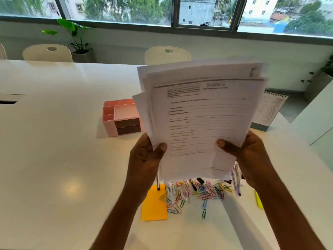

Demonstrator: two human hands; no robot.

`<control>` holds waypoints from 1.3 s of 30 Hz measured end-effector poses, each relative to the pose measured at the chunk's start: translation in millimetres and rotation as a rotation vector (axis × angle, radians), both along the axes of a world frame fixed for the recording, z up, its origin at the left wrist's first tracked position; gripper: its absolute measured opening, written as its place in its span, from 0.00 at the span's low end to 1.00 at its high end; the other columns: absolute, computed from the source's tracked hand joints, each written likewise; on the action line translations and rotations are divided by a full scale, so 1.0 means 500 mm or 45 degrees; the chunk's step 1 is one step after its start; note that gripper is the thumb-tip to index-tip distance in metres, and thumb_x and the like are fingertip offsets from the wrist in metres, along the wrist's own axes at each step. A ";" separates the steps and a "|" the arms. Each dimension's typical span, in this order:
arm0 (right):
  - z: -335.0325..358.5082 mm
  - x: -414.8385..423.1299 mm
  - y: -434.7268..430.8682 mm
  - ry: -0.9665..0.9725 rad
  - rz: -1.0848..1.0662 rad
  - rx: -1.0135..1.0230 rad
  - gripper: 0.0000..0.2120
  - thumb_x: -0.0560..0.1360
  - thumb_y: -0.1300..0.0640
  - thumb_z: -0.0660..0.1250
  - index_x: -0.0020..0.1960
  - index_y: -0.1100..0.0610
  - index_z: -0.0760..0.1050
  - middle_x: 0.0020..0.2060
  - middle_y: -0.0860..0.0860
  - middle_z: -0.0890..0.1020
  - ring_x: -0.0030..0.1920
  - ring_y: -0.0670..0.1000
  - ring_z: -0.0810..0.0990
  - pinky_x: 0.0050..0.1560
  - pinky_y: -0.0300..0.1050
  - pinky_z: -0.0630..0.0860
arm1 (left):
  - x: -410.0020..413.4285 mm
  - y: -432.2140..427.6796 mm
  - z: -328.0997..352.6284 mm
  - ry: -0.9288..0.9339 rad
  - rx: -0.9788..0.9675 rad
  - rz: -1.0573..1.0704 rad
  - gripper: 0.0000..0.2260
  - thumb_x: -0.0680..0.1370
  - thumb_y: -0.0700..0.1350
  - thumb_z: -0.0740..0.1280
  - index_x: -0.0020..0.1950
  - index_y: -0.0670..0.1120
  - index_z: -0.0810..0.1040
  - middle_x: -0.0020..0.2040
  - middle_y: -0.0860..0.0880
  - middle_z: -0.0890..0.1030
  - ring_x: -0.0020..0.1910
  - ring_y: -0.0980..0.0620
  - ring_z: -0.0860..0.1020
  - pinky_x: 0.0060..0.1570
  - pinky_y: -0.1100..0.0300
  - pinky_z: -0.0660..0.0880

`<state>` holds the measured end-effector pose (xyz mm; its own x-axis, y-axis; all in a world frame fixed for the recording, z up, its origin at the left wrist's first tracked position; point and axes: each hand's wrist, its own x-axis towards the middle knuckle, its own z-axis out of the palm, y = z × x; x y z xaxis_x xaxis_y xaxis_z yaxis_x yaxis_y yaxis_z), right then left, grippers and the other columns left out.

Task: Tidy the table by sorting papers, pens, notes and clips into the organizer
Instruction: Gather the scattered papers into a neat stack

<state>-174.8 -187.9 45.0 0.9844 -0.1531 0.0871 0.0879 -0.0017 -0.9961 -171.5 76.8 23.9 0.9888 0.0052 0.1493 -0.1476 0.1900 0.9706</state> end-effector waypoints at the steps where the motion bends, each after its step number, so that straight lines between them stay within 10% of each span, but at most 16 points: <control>1: -0.009 -0.003 -0.011 0.010 -0.008 0.032 0.24 0.67 0.63 0.77 0.62 0.54 0.80 0.55 0.51 0.88 0.56 0.54 0.87 0.53 0.56 0.85 | 0.002 -0.010 0.002 -0.009 0.025 -0.024 0.12 0.81 0.34 0.69 0.64 0.41 0.77 0.60 0.49 0.86 0.61 0.49 0.85 0.56 0.53 0.84; 13: -0.047 -0.033 -0.037 -0.035 -0.088 0.177 0.30 0.62 0.70 0.79 0.63 0.61 0.81 0.56 0.60 0.87 0.58 0.63 0.86 0.54 0.64 0.84 | 0.002 -0.093 -0.013 0.002 0.083 -0.081 0.11 0.83 0.38 0.69 0.64 0.47 0.77 0.59 0.50 0.86 0.58 0.47 0.86 0.51 0.48 0.86; 39: -0.044 -0.055 -0.060 -0.067 -0.105 0.094 0.32 0.60 0.65 0.85 0.62 0.56 0.80 0.53 0.53 0.88 0.53 0.52 0.87 0.46 0.45 0.85 | -0.006 -0.091 -0.012 -0.054 0.184 -0.153 0.20 0.77 0.49 0.76 0.67 0.55 0.76 0.60 0.55 0.85 0.59 0.51 0.84 0.49 0.53 0.86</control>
